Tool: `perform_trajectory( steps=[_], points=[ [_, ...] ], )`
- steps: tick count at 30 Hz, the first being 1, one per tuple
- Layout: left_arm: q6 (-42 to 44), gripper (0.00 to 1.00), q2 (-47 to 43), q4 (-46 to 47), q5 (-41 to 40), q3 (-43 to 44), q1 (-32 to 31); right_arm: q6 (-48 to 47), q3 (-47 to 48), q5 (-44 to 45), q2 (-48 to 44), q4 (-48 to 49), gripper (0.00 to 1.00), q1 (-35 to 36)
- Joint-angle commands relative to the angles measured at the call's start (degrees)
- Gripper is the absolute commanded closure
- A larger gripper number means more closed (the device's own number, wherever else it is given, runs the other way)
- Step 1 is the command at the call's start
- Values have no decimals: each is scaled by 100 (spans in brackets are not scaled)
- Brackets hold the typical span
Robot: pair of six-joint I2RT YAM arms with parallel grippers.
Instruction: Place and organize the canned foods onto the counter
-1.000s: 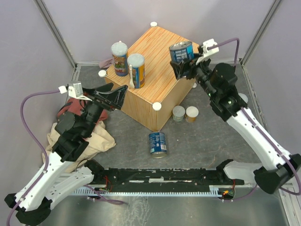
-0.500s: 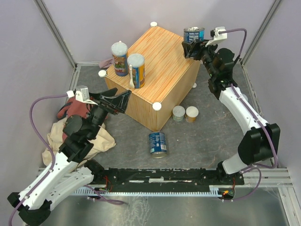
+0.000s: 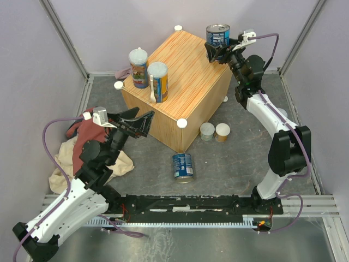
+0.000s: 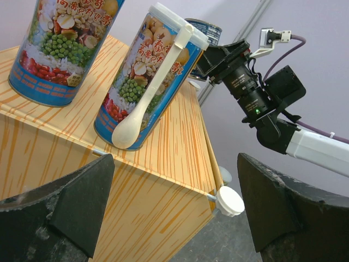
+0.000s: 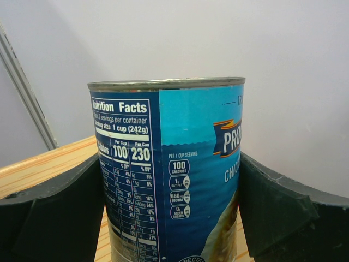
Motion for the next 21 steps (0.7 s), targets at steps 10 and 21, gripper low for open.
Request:
perform_trajectory(
  steps=[10, 21],
  points=[
    [452, 1, 8, 941, 114, -255, 10, -464, 40, 94, 12, 1784, 65, 17],
    [448, 1, 71, 925, 135, -256, 12, -499, -369, 223, -2, 1886, 49, 34]
  ],
)
